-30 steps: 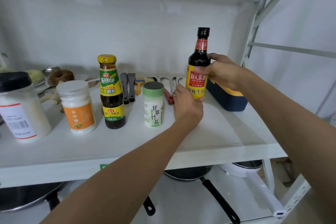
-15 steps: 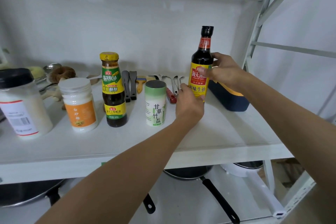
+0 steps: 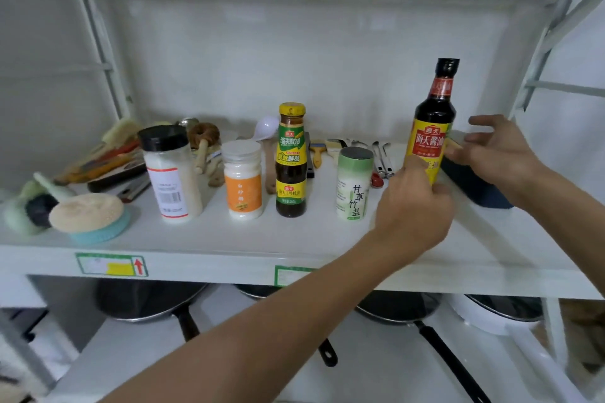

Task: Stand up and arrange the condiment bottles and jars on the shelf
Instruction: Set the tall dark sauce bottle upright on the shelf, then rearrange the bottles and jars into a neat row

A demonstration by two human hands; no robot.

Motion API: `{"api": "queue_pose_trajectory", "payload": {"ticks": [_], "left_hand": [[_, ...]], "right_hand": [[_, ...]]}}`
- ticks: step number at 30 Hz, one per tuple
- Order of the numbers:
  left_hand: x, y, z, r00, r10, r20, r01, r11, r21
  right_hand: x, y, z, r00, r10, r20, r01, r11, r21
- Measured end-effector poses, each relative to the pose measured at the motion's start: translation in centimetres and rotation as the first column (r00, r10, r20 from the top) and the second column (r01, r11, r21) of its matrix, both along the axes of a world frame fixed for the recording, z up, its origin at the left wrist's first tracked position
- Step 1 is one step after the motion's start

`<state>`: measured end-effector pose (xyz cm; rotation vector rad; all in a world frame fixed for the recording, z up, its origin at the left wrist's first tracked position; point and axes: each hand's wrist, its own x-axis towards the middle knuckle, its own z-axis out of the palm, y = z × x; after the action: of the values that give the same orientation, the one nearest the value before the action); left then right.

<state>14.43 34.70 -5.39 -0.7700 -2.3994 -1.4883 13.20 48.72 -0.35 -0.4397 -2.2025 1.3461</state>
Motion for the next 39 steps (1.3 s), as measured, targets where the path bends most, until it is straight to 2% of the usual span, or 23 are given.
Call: {"api": "queue_pose_trajectory", "payload": {"ticks": [3, 5, 12, 15, 17, 20, 24, 32, 39], "left_hand": [[1.1, -4.1, 0.5, 0.998, -0.026, 0.051, 0.025, 0.999, 0.02], [1.8, -7.0, 0.7, 0.997, 0.001, 0.077, -0.005, 0.999, 0.051], [2.8, -16.0, -0.1, 0.975, 0.213, 0.06, -0.217, 0.974, 0.063], [2.5, -18.7, -1.2, 0.939, 0.328, 0.105, -0.335, 0.94, 0.058], [2.4, -20.1, -1.9, 0.914, 0.379, 0.145, -0.389, 0.92, 0.045], [2.2, -21.3, -2.7, 0.895, 0.409, 0.177, -0.421, 0.906, 0.035], [2.2, -22.3, -3.3, 0.884, 0.427, 0.193, -0.443, 0.895, 0.047], [1.7, -23.0, -3.6, 0.862, 0.478, 0.166, -0.487, 0.873, 0.015], [-0.6, -21.6, -2.7, 0.814, 0.524, 0.25, -0.529, 0.847, -0.053]], "right_hand": [[1.7, -1.9, -0.6, 0.994, -0.053, -0.092, 0.047, 0.996, -0.073], [2.5, -3.2, -1.3, 0.992, -0.06, -0.112, 0.054, 0.997, -0.058], [3.7, -11.1, -5.0, 0.998, 0.027, -0.048, -0.032, 0.995, -0.098], [3.5, -14.6, -6.3, 0.997, 0.064, -0.045, -0.07, 0.986, -0.149], [3.3, -16.7, -7.1, 0.992, 0.12, -0.043, -0.124, 0.984, -0.13], [3.6, -18.6, -7.6, 0.986, 0.155, -0.053, -0.159, 0.984, -0.076], [4.1, -18.9, -8.1, 0.992, 0.109, -0.065, -0.114, 0.991, -0.072], [4.0, -16.1, -8.2, 0.99, -0.133, -0.049, 0.13, 0.989, -0.066], [-0.2, -15.3, -8.4, 0.998, -0.062, 0.023, 0.061, 0.997, 0.037]]}}
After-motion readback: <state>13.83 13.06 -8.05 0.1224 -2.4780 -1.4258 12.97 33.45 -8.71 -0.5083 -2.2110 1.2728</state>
